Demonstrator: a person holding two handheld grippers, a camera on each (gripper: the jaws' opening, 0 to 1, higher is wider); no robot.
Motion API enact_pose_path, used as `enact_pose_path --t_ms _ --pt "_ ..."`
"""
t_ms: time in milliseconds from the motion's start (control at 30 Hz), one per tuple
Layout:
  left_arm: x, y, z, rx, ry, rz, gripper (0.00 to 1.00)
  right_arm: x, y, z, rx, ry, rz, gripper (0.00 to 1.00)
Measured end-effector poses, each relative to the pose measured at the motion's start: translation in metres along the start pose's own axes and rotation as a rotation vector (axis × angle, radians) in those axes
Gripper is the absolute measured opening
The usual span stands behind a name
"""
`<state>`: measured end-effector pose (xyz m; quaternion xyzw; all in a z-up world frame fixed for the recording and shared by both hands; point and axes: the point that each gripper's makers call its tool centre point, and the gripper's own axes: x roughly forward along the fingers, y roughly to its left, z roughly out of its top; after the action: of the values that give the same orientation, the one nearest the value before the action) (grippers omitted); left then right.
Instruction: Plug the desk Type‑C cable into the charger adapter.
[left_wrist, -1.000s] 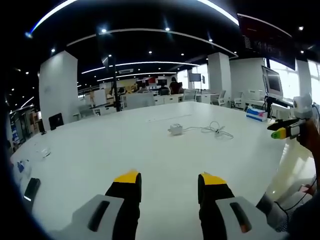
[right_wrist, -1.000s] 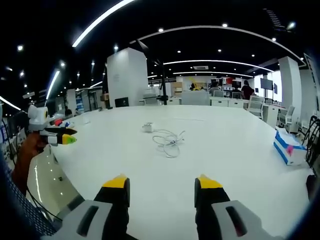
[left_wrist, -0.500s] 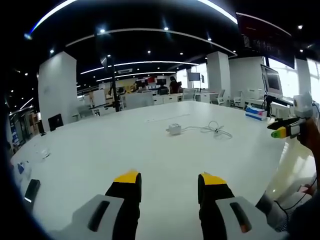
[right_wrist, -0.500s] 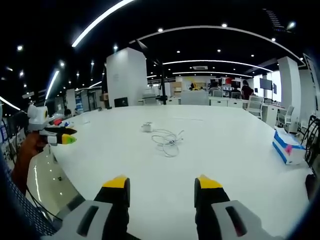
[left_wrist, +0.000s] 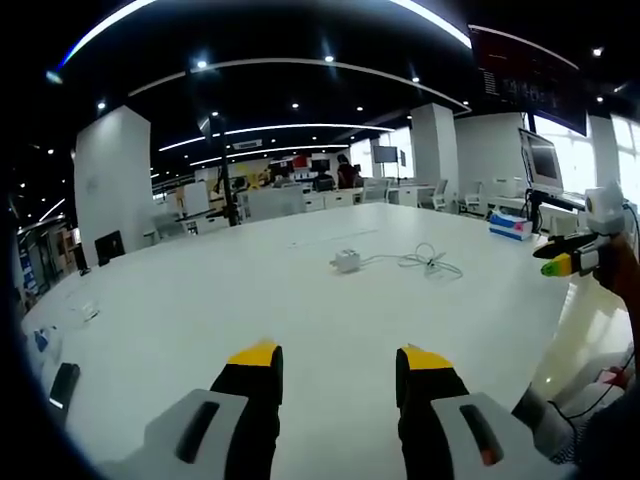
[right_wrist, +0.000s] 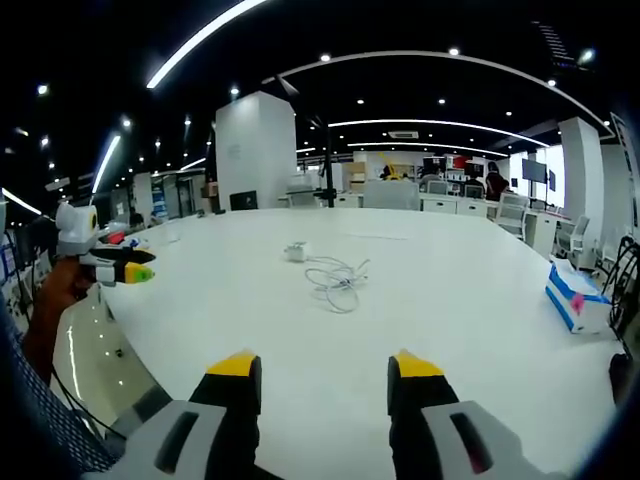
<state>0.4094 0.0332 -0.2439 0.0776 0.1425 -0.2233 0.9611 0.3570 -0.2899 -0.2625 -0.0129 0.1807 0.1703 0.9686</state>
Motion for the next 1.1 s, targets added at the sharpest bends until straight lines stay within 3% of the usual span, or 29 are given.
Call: enact_pose_path --t_ms 1100 --pt "-0.0049 -0.0043 -0.0017 -0.014 -0.007 -0.003 0.45 -0.0032 0.0024 0.001 -0.002 -0.005 0.001 0.52"
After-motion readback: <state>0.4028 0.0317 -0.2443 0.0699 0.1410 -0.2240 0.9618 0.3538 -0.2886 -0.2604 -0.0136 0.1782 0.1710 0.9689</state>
